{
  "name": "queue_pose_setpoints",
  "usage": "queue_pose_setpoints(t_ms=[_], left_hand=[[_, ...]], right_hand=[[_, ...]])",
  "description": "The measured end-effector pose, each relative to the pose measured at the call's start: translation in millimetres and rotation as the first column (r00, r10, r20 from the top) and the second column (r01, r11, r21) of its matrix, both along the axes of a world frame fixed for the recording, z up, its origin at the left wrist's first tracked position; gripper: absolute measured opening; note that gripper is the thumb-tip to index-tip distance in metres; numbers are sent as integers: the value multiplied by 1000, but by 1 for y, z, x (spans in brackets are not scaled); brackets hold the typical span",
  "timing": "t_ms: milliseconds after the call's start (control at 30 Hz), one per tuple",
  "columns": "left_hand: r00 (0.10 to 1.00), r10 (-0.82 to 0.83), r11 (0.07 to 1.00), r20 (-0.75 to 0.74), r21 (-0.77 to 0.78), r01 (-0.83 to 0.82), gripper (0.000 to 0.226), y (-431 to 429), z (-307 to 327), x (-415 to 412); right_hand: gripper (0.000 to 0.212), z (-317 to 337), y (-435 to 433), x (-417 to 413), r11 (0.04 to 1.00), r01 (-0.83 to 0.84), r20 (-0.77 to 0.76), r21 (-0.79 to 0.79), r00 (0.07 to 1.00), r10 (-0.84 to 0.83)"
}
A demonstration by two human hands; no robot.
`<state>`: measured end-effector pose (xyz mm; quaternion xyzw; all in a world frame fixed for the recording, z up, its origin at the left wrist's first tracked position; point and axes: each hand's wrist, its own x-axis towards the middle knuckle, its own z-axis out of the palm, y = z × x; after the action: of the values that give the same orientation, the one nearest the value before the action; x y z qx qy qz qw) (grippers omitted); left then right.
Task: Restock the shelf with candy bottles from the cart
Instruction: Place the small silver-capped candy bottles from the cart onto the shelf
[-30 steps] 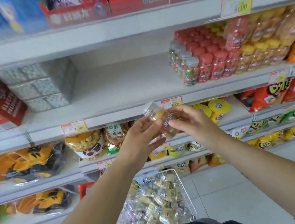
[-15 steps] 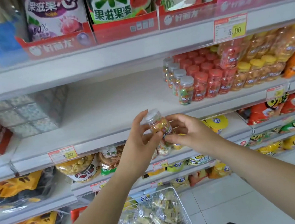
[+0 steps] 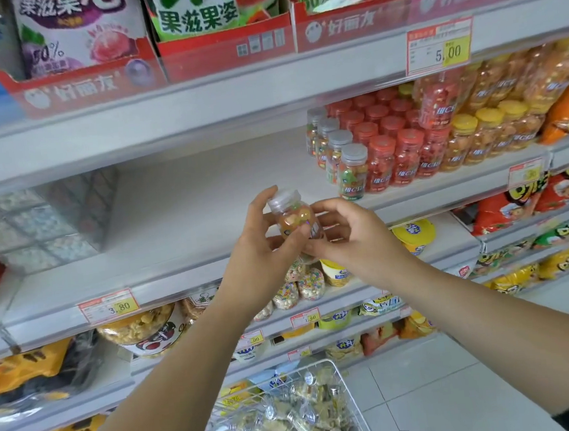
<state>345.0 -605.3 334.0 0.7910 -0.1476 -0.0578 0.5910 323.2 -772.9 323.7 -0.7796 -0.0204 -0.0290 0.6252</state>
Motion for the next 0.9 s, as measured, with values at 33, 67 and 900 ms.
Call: queue_pose_setpoints(t_ms=[33,67,900], left_hand=[[1000,20,999,-24,-26,-21,61,-2,0,2],[998,41,998,-51,-48,-44,61,-2,0,5],[967,217,968,135,102,-231,75,-76,-46,228]], right_hand=[[39,1,2,2,1000,21,9,-23,1000,-21],[41,1,4,4,999,35,19,-41,999,-34],[28,-27,-86,83,543,633,742,-552,669,-25]])
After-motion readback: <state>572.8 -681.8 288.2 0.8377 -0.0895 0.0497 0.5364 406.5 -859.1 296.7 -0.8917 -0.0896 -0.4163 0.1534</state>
